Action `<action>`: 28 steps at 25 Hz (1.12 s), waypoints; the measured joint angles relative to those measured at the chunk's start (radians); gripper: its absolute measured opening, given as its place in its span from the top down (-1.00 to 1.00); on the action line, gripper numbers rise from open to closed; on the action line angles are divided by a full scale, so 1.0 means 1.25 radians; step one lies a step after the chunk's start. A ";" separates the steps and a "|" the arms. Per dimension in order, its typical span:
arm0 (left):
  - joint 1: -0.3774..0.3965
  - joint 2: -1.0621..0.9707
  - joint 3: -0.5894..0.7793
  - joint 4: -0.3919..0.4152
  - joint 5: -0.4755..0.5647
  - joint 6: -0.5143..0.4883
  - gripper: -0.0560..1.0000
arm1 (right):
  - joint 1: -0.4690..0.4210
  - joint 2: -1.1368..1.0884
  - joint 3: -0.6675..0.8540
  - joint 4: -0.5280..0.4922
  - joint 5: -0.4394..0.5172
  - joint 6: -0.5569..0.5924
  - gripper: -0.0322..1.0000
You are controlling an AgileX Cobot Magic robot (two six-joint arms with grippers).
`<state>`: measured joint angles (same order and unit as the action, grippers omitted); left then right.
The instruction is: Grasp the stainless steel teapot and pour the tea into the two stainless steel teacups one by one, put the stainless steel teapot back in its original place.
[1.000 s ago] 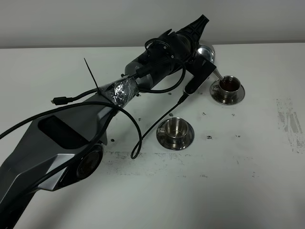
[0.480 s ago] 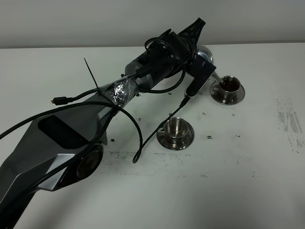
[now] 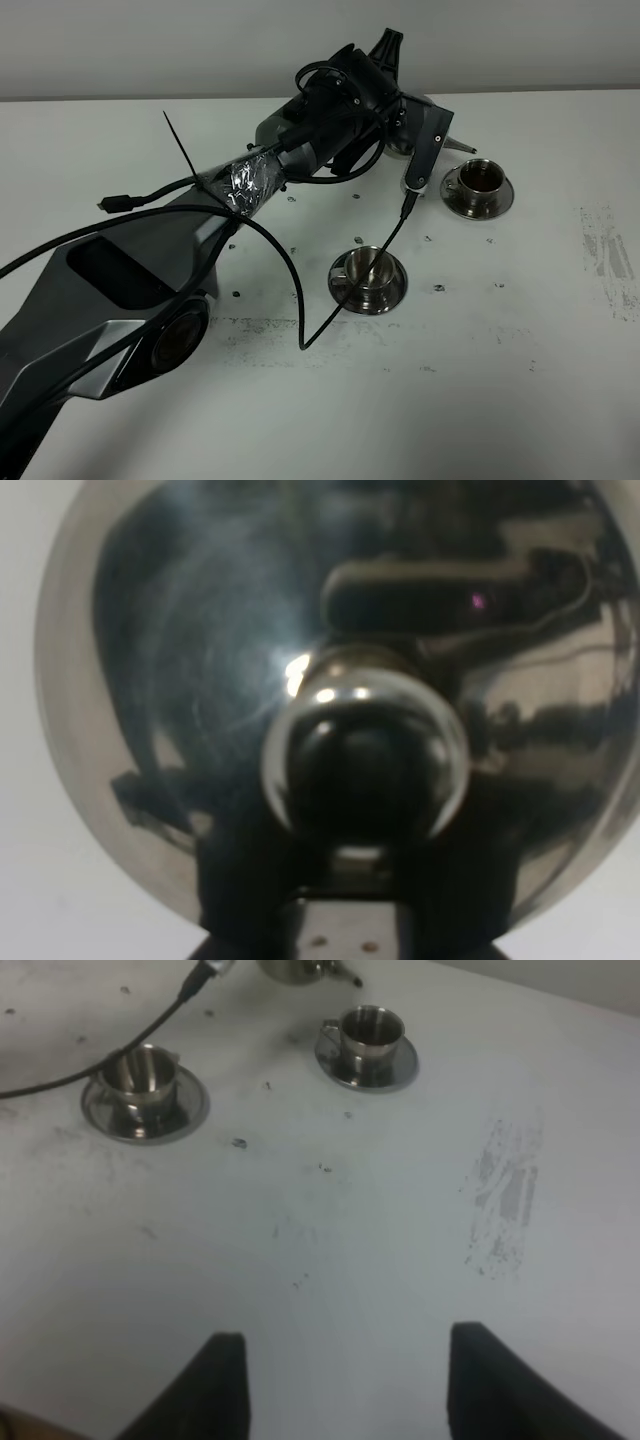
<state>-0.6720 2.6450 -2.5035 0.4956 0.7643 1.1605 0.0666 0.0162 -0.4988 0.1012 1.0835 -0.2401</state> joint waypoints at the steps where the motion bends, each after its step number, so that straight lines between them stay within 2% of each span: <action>1: 0.001 -0.006 0.000 -0.004 0.014 -0.023 0.57 | 0.000 0.000 0.000 0.000 0.000 0.000 0.10; 7: 0.008 -0.053 0.000 -0.069 0.113 -0.145 0.57 | 0.000 0.000 0.000 0.000 0.000 0.000 0.10; 9: 0.010 -0.069 0.000 -0.092 0.162 -0.210 0.57 | 0.000 0.000 0.000 0.000 0.000 0.000 0.10; 16: 0.023 -0.090 0.000 -0.101 0.343 -0.470 0.57 | 0.000 0.000 0.000 0.000 0.000 0.000 0.10; 19: 0.036 -0.090 0.000 -0.103 0.343 -0.540 0.57 | 0.000 0.000 0.000 0.000 0.000 0.000 0.10; 22: 0.041 -0.091 0.000 -0.132 0.343 -0.569 0.57 | 0.000 0.000 0.000 0.000 0.000 0.000 0.10; 28: 0.041 -0.082 0.000 -0.236 0.343 -0.577 0.57 | 0.000 0.000 0.000 0.000 0.000 0.000 0.10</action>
<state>-0.6204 2.5428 -2.5035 0.2009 1.1929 0.4391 0.0666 0.0162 -0.4988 0.1012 1.0835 -0.2401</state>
